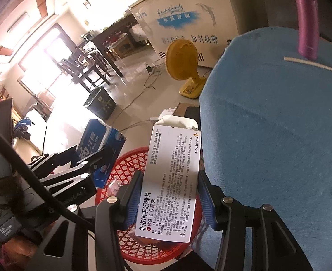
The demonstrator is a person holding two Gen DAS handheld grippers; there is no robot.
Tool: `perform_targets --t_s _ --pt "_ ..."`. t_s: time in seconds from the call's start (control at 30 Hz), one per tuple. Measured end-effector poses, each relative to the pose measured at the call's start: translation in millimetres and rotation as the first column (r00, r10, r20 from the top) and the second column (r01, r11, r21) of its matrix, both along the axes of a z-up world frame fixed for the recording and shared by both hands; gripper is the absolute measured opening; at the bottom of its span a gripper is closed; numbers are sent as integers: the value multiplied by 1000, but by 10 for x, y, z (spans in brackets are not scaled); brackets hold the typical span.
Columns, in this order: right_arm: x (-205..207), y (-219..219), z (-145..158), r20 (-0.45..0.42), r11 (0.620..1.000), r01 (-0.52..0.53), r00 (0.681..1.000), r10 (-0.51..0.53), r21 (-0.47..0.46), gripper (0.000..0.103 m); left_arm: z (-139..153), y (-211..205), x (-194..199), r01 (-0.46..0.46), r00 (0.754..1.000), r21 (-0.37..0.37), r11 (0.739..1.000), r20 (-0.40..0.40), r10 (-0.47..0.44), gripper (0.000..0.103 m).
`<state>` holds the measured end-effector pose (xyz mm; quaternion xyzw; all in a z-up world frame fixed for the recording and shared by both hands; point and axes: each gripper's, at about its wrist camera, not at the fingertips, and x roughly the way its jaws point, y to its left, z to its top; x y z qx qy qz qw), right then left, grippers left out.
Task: Collect trash
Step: 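Carry the toothpaste box with the left tool and white box with the right tool over the wastebasket, then open the left tool and right tool to drop both boxes into the wastebasket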
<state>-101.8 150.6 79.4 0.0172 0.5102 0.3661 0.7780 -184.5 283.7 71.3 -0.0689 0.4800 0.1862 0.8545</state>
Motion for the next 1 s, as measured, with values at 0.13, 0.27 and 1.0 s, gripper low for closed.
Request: perform_targets --t_s 0.13,0.27,1.0 --pt "64 54 -91 -24 1000 -2 1000 2 -11 51 -124 49 45 -3 1000 -20 1000 -29 3 62" --pt "116 137 -152 -38 1000 -16 999 15 -16 51 -215 111 28 -16 999 -34 999 -51 14 62" --pt "-257 303 -452 -68 989 -126 990 122 -73 51 -478 -2 -416 -23 991 -52 998 -130 16 62"
